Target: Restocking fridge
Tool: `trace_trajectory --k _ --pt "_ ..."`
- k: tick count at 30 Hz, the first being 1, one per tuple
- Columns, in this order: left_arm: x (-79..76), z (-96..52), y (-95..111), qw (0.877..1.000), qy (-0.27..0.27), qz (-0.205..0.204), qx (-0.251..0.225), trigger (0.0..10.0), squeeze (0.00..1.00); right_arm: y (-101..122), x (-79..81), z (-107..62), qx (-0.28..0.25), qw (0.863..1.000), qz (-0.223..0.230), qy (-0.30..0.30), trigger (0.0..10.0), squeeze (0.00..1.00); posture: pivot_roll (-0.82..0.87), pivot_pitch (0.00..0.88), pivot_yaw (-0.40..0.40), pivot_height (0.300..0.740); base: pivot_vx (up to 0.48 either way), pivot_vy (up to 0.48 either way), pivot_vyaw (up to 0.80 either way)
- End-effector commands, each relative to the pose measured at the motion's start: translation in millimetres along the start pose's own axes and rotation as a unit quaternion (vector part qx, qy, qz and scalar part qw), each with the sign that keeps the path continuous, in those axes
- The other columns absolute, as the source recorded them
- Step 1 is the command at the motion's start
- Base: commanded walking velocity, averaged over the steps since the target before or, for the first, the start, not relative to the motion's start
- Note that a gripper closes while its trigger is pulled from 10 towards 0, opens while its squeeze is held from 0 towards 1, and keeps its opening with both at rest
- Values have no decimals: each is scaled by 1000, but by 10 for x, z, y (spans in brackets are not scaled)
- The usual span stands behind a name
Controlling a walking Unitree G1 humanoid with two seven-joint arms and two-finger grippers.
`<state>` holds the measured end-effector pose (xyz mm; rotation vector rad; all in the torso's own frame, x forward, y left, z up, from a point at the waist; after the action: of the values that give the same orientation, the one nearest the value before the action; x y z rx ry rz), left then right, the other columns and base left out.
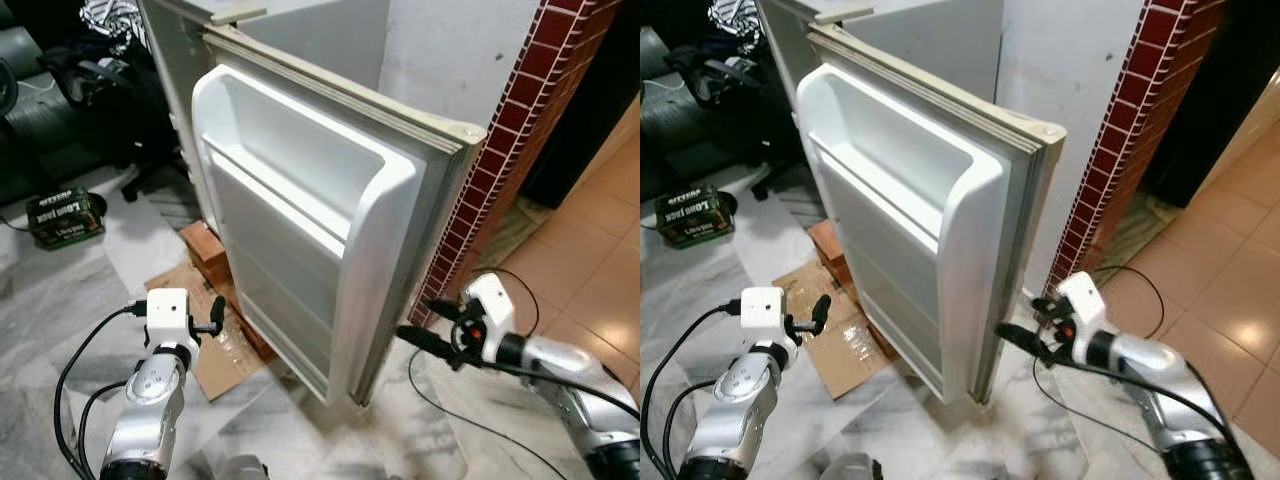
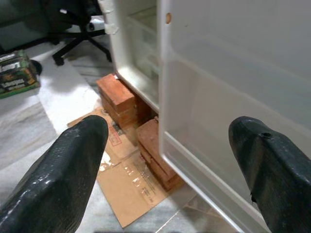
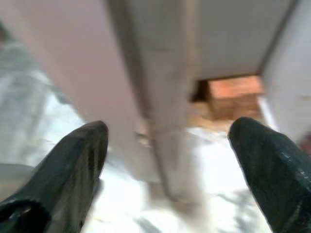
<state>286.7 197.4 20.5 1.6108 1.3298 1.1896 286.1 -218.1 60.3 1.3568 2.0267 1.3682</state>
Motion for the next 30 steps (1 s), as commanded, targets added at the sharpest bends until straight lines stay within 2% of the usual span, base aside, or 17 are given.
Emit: trace_trajectory --k 1,2,4,7,9,11,13,14,16,17,20,21,22,25,26,28,30 --pt "15 -2 -36 1000 -4 4 10 10000 0 46 -170 15 9 998 -34 -60 10000 247 54 20 43 740 0 0 0" --pt "15 -2 -36 1000 -4 4 10 10000 0 46 -170 15 9 998 -34 -60 10000 247 54 20 43 740 0 0 0" --pt "15 -5 -27 1000 -5 7 10 10000 0 86 -442 56 44 984 -100 -140 10000 251 69 28 42 740 0 0 0" --pt "12 -14 -27 1000 -4 7 10 10000 0 114 -520 108 82 970 -165 -158 10000 247 84 27 35 740 0 0 0" --pt "10 -17 -27 1000 -3 7 10 10000 0 118 -523 118 88 968 -176 -155 10000 247 86 29 34 740 0 0 0" --pt "19 -36 -39 1000 0 5 12 10000 0 279 -587 166 67 960 -197 -187 10000 247 88 33 30 740 0 0 0" --pt "25 -56 -59 1000 3 1 15 10000 0 706 -545 269 -49 953 -188 -234 10000 251 86 36 29 740 0 0 0" --pt "19 -56 -66 1000 2 1 17 10000 0 914 -434 350 -133 959 -108 -225 10000 251 85 38 28 740 0 0 0" --pt "18 -56 -66 1000 1 2 17 10000 0 961 -387 377 -157 962 -73 -211 10000 251 83 43 29 740 0 0 0" --pt "10 -54 -68 1000 -1 2 17 10000 0 1068 -263 440 -209 961 2 -180 10000 255 81 49 29 740 0 0 0" --pt "-12 -50 -74 1000 -7 4 20 10000 0 1289 124 644 -312 927 191 -86 10000 255 77 50 33 740 0 0 0" --pt "-12 -50 -74 1000 -7 4 20 10000 0 1289 124 644 -312 927 191 -86 10000 255 77 50 33 740 0 0 0" --pt "-23 -48 -68 1000 -10 5 20 10000 0 1288 418 799 -314 919 236 -32 10000 259 80 52 32 740 0 0 0" --pt "-29 -49 -60 1000 -11 6 19 10000 0 1280 663 877 -310 916 253 13 10000 251 83 57 32 740 0 0 0" --pt "-30 -52 -56 1000 -9 5 19 10000 0 1274 859 875 -302 917 253 66 10000 247 80 57 33 740 0 0 0" --pt "-30 -54 -55 1000 -9 4 19 10000 0 1268 908 865 -298 917 252 83 10000 247 79 57 33 740 0 0 0" --pt "-29 -56 -59 1000 -7 3 20 10000 0 1186 1053 739 -272 921 229 162 10000 239 76 53 33 740 0 0 0"
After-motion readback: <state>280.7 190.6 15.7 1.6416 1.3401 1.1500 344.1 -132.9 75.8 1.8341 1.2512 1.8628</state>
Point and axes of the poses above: a point about 5 cm out from each wrist's last joint towards the gripper, its own z axis pointing out of the wrist towards the gripper, its own y axis along the axis of the wrist's last joint, x = y × z, the point moved 3 cm from there along z, pointing out of the wrist towards the gripper, and after that the axes turned 12 degrees about z, right-handed, at the moved point
